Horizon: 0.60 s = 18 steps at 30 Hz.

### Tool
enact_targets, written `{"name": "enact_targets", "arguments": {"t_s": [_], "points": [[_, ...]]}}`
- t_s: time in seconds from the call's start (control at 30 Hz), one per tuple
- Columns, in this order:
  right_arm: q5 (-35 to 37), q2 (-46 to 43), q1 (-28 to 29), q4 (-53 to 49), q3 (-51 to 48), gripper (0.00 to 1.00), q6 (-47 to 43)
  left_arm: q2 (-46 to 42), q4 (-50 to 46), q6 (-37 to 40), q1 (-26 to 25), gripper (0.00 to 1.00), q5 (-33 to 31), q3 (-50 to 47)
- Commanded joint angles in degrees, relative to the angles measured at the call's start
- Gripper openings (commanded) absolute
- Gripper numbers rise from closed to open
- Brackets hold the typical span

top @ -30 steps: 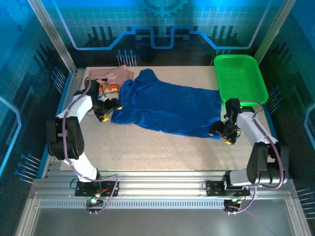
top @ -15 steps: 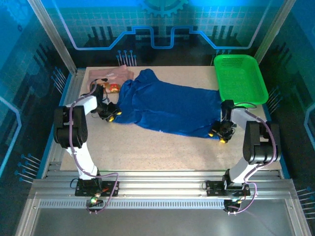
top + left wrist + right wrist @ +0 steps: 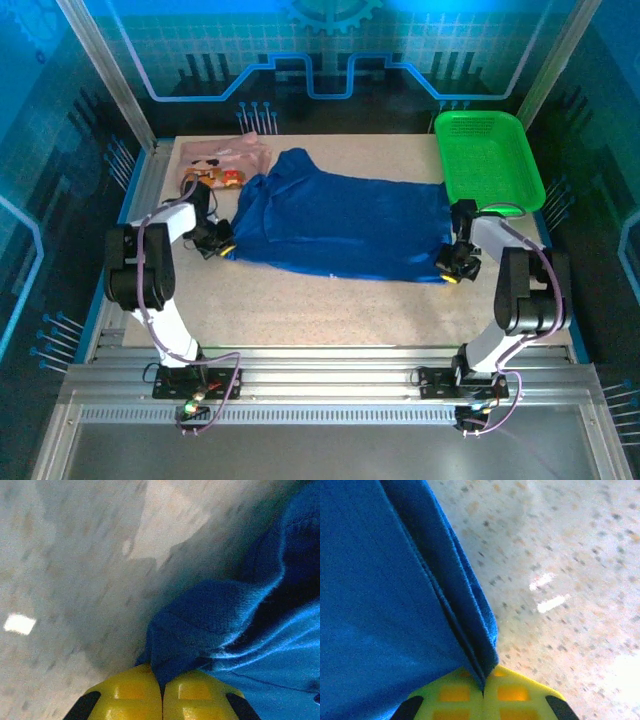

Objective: Fold and stack the t-shirts

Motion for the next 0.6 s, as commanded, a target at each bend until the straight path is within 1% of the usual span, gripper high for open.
{"name": "enact_targets", "arguments": {"t_s": [0.0,0.13,0.27,0.33,0.43,0.47,0.5,0.57], "points": [[4.42,-3.97,-0.2,-5.58,-2.1,0.05,0.18,-5.74,-5.89,0.45,0.81,0.04,-3.55,-4.82],[5.07,-8.66,-0.2,-8.19,-5.05,0.05,1.95,-12.21,-8.61,-2.19,0.82,0.04,-3.43,-11.21],[6.78,-12.36,-0.46,-10.05,-7.55,0.05,2.54,-17.11,-11.04,-4.34,0.98,0.04,-4.9,-16.74],[6.92,-12.62,-0.49,-10.13,-7.6,0.05,2.76,-18.59,-11.63,-5.14,0.92,0.03,-5.72,-18.79],[7.69,-11.77,-0.55,-10.94,-6.89,0.06,2.83,-18.16,-12.95,-6.41,0.9,0.03,-5.77,-17.5],[7.87,-11.59,-0.62,-11.04,-6.84,0.08,2.64,-17.59,-13.47,-6.76,0.9,0.04,-5.2,-17.26],[7.85,-11.56,-0.73,-11.05,-6.76,0.11,2.63,-17.29,-13.57,-7.06,0.94,0.07,-4.56,-17.54],[7.2,-12.09,-0.82,-10.83,-6.67,0.2,2.63,-17.54,-13.27,-7.71,0.99,0.22,-4.2,-18.99]]}}
